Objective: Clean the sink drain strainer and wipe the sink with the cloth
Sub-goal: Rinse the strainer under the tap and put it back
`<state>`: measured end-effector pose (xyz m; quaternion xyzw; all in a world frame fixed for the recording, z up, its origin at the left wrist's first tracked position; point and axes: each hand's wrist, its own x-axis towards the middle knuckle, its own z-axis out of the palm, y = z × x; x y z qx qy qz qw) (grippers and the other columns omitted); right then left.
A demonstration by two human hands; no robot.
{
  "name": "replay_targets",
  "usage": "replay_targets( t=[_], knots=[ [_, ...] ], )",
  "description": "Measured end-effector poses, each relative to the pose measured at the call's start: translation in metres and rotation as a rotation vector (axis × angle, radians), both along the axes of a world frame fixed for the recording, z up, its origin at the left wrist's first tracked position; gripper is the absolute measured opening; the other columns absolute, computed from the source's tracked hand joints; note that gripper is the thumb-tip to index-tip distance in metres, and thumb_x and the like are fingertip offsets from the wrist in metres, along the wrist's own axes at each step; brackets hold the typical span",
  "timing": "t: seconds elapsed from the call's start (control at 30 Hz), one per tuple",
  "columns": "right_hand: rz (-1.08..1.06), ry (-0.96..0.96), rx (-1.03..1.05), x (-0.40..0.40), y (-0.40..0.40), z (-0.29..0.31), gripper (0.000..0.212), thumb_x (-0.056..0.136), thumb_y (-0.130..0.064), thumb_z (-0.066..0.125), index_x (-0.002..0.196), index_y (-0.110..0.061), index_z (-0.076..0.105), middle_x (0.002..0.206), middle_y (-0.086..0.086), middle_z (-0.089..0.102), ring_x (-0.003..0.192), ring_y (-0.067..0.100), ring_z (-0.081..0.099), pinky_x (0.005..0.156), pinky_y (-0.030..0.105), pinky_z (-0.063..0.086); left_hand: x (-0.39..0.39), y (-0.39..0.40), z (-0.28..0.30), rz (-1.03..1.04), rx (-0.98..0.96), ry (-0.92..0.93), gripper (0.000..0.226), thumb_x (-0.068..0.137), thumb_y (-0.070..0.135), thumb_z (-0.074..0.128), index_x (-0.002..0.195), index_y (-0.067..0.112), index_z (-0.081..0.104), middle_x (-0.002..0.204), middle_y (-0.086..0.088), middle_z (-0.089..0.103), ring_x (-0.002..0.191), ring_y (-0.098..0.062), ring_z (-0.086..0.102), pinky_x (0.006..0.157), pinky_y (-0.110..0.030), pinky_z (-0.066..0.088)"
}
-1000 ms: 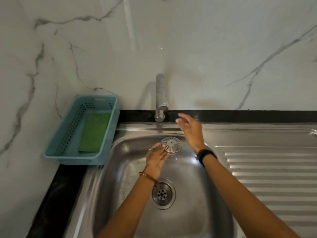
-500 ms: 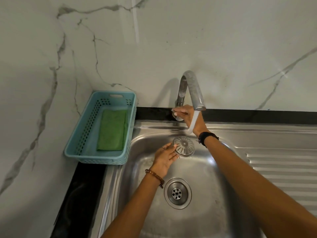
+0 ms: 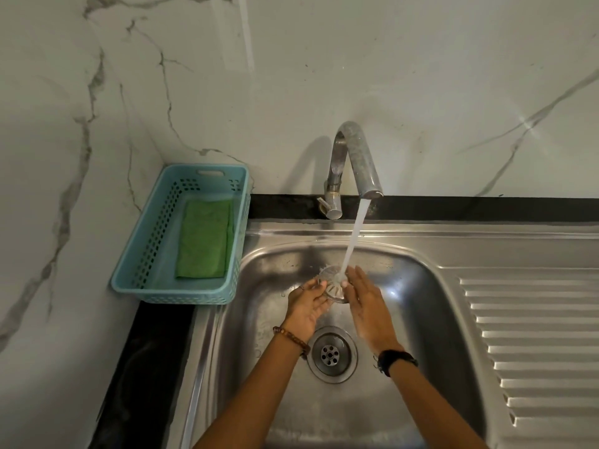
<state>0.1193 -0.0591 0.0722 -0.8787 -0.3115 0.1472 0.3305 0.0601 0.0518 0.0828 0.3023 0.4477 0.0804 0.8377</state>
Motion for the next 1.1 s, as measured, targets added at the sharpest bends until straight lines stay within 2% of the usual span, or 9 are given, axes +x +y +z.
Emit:
replay_targets(
  t=[0.13, 0.2, 0.3, 0.4, 0.53, 0.63, 0.73, 0.93, 1.1],
  knots=[
    [0.240, -0.257, -0.078, -0.004, 0.000, 0.001, 0.045, 0.100, -0.033, 0.028, 0.144, -0.028, 0.026, 0.155, 0.000, 0.022, 0.145, 0.013, 0.009, 0.120, 0.040, 0.013, -0.005, -0.001, 0.003, 0.005, -0.004, -0.033, 0.031, 0.088, -0.001, 0.052, 0.119, -0.003, 0.054, 0.086, -0.008, 0.066, 0.060, -0.009, 0.068, 0.061, -0.021, 0.057],
    [0.235, -0.209, -0.021, -0.005, 0.002, 0.004, 0.044, 0.099, -0.033, 0.031, 0.143, -0.028, 0.030, 0.152, -0.001, 0.028, 0.142, 0.012, 0.020, 0.117, 0.038, 0.023, -0.006, 0.001, 0.006, -0.019, 0.011, -0.032, 0.033, 0.088, 0.000, 0.052, 0.121, -0.002, 0.053, 0.086, -0.007, 0.066, 0.059, -0.008, 0.068, 0.058, -0.020, 0.058],
    [0.107, -0.065, 0.149, 0.001, 0.003, 0.017, 0.027, 0.094, -0.032, 0.048, 0.120, -0.029, 0.047, 0.122, -0.005, 0.053, 0.105, -0.014, 0.053, 0.088, 0.009, 0.047, -0.007, 0.002, 0.011, -0.045, 0.047, -0.021, 0.035, 0.088, 0.000, 0.053, 0.123, 0.002, 0.052, 0.086, -0.005, 0.066, 0.068, -0.011, 0.066, 0.055, -0.017, 0.056],
    [0.120, 0.122, 0.170, 0.011, -0.001, 0.021, 0.029, 0.088, -0.027, 0.058, 0.115, -0.016, 0.055, 0.116, 0.005, 0.062, 0.099, 0.008, 0.058, 0.079, 0.020, 0.049, -0.011, 0.006, 0.015, -0.078, 0.052, -0.008, 0.035, 0.091, 0.005, 0.051, 0.126, 0.000, 0.050, 0.080, -0.004, 0.073, 0.070, -0.013, 0.068, 0.061, -0.020, 0.057],
    [0.102, 0.304, 0.248, 0.014, -0.004, 0.028, 0.024, 0.083, -0.002, 0.062, 0.102, -0.017, 0.062, 0.114, 0.005, 0.061, 0.102, 0.014, 0.056, 0.073, 0.009, 0.047, -0.017, 0.015, 0.021, -0.180, -0.072, 0.060, 0.044, 0.096, 0.035, 0.042, 0.121, 0.000, 0.052, 0.125, -0.024, 0.054, 0.117, -0.035, 0.053, 0.087, -0.039, 0.048],
    [0.145, 0.188, 0.151, 0.012, -0.012, 0.025, 0.015, 0.081, 0.003, 0.062, 0.090, -0.007, 0.068, 0.126, 0.008, 0.053, 0.113, 0.015, 0.050, 0.085, 0.003, 0.043, -0.017, 0.018, 0.025, -0.283, 0.010, 0.021, 0.026, 0.094, 0.016, 0.046, 0.115, 0.005, 0.057, 0.116, -0.020, 0.056, 0.099, -0.025, 0.060, 0.082, -0.033, 0.051],
    [0.025, 0.149, 0.191, 0.014, -0.016, 0.015, 0.027, 0.084, 0.012, 0.053, 0.097, -0.005, 0.071, 0.129, 0.020, 0.051, 0.120, 0.031, 0.048, 0.095, 0.018, 0.044, -0.013, 0.013, 0.025, -0.265, 0.158, -0.025, 0.045, 0.088, -0.008, 0.046, 0.129, 0.009, 0.048, 0.118, -0.013, 0.057, 0.090, -0.018, 0.061, 0.079, -0.030, 0.053],
    [-0.130, 0.567, 0.362, 0.010, -0.005, 0.016, 0.023, 0.092, -0.006, 0.049, 0.110, -0.004, 0.064, 0.121, 0.015, 0.063, 0.099, 0.019, 0.061, 0.079, 0.021, 0.050, -0.010, -0.001, 0.021, -0.095, 0.309, -0.008, 0.043, 0.084, -0.011, 0.051, 0.124, 0.003, 0.053, 0.118, -0.015, 0.060, 0.100, -0.022, 0.061, 0.080, -0.027, 0.054],
    [-0.029, 0.236, 0.290, 0.007, -0.002, 0.024, 0.029, 0.083, 0.004, 0.060, 0.105, -0.015, 0.062, 0.103, -0.001, 0.065, 0.089, 0.001, 0.058, 0.073, 0.005, 0.048, -0.019, -0.003, 0.010, -0.160, 0.162, 0.094, 0.033, 0.090, -0.008, 0.043, 0.119, 0.002, 0.053, 0.088, -0.008, 0.062, 0.075, -0.018, 0.059, 0.058, -0.023, 0.055]
  ],
)
